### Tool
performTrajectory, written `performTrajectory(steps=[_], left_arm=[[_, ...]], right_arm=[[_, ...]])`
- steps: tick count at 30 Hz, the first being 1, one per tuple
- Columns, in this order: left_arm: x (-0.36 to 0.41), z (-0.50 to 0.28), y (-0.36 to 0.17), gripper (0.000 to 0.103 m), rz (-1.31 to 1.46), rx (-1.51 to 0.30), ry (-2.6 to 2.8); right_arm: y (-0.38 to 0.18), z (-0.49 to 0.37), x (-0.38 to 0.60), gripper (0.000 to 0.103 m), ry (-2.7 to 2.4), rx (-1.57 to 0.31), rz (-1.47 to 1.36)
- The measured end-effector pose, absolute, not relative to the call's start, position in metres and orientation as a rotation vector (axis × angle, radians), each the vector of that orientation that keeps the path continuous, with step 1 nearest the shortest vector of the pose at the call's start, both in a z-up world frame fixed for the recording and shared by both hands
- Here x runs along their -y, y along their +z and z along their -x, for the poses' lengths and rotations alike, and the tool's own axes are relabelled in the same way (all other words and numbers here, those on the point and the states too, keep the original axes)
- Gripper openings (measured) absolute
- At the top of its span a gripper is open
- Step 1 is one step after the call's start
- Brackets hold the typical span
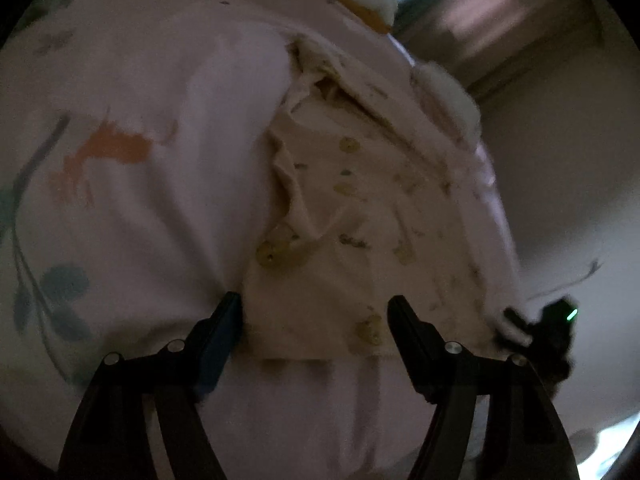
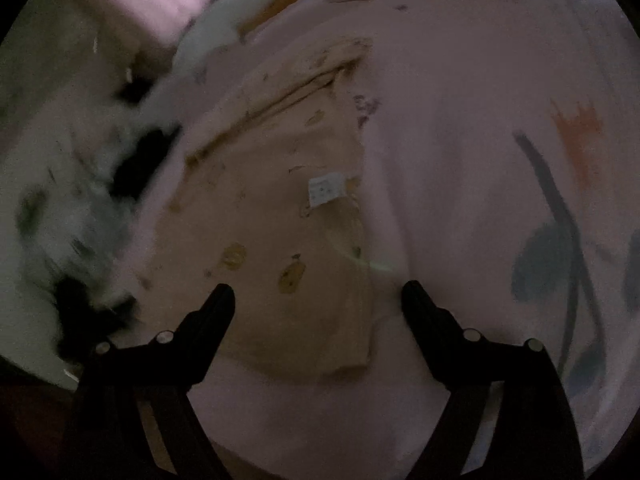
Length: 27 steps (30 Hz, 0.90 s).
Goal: Fold small clothes
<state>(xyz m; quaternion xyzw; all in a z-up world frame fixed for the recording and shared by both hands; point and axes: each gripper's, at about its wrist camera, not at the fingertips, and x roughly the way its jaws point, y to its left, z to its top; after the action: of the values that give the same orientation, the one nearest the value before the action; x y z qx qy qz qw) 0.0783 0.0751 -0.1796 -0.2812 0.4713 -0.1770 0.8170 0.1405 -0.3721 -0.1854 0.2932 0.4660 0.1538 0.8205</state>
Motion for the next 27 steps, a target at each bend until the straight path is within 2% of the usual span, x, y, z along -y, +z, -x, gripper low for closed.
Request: performTrajectory(steps=[2, 5, 9, 13, 15, 19, 24, 27], left_arm=[[-0.08, -0.081, -0.184, 0.072, 0.702, -0.994, -0.409], [-0.084, -0.092, -0.193, 0.06, 0.851, -1.011, -0.482], [-0.063, -0.108, -0.196, 0.05, 0.862, -1.035, -0.534], [-0.067, -0.102, -0.197, 0.048, 0.89, -1.034, -0.567], [-0.081, -0.092, -0.201, 0.041, 0.957, -1.058, -0.546], [-0.091, -0.074, -0.2, 0.041, 1.005, -1.046, -0.519], [-0.061, -0.076, -0.189, 0.041, 0.857, -1.047, -0.514], [-0.054, -0.089, -0.191, 0.041, 0.884, -1.015, -0.484]], right_arm=[[-0.188, -0.133, 0.374, 0.085, 0.342, -0.966, -0.704], [-0.187, -0.132, 0.362, 0.086, 0.325, -0.964, -0.664], [-0.185, -0.13, 0.349, 0.099, 0.329, -0.955, -0.618], [-0.187, -0.133, 0.362, 0.099, 0.348, -0.945, -0.674], [-0.189, -0.131, 0.368, 0.093, 0.375, -0.952, -0.721], [-0.191, -0.121, 0.373, 0.087, 0.395, -0.966, -0.83], [-0.191, -0.112, 0.361, 0.087, 0.443, -1.005, -0.939], [-0.188, -0.108, 0.346, 0.087, 0.447, -1.023, -0.918]])
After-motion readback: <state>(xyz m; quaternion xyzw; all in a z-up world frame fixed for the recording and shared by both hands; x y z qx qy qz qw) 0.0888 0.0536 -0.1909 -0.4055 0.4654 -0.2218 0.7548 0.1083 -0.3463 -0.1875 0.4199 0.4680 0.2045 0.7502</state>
